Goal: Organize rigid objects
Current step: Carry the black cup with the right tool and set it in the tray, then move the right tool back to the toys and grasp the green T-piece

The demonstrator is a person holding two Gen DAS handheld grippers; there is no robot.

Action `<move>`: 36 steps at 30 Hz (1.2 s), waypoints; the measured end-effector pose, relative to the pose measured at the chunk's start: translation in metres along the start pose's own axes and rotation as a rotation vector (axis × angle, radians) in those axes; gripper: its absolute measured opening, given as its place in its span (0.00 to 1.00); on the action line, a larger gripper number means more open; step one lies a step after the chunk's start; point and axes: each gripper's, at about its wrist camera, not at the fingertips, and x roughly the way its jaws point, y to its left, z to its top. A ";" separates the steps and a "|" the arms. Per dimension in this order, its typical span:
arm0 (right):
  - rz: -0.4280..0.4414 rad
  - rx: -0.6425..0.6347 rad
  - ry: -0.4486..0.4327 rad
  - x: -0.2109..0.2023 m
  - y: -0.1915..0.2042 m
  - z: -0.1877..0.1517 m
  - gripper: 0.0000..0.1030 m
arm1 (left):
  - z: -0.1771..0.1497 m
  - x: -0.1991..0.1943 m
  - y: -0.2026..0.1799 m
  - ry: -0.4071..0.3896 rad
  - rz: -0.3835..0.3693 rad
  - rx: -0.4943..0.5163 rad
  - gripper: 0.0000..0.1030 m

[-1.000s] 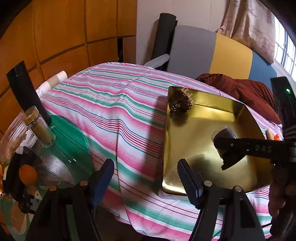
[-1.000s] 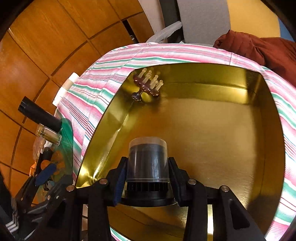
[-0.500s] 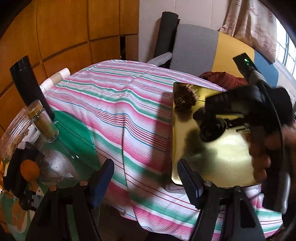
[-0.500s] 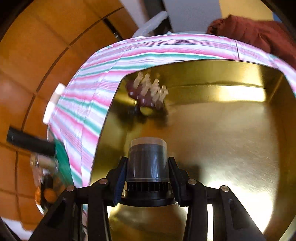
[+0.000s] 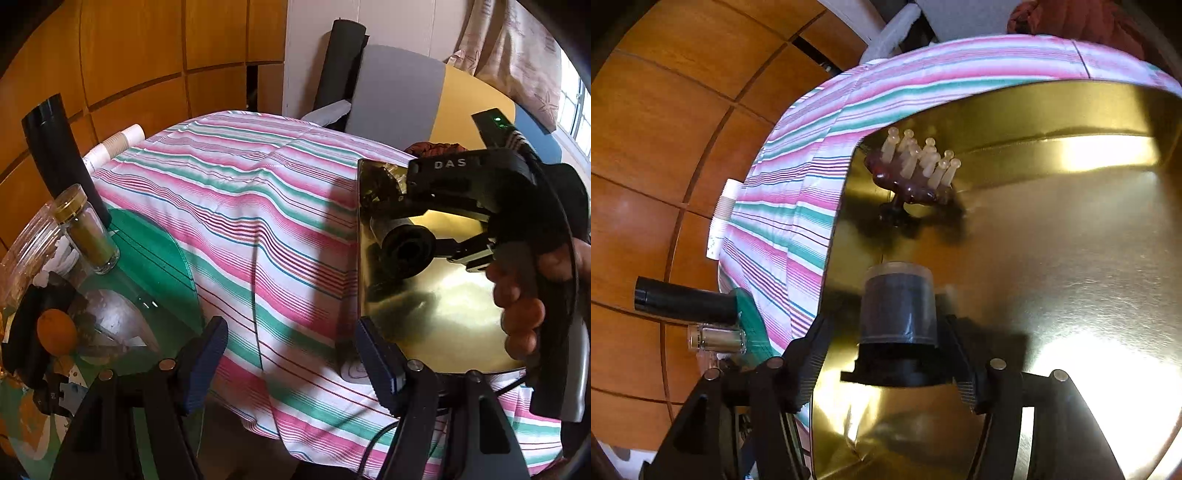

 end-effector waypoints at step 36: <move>-0.332 -0.438 -0.307 -0.142 -0.019 -0.083 0.63 | 0.002 -0.026 -0.049 -0.042 -0.046 0.107 0.70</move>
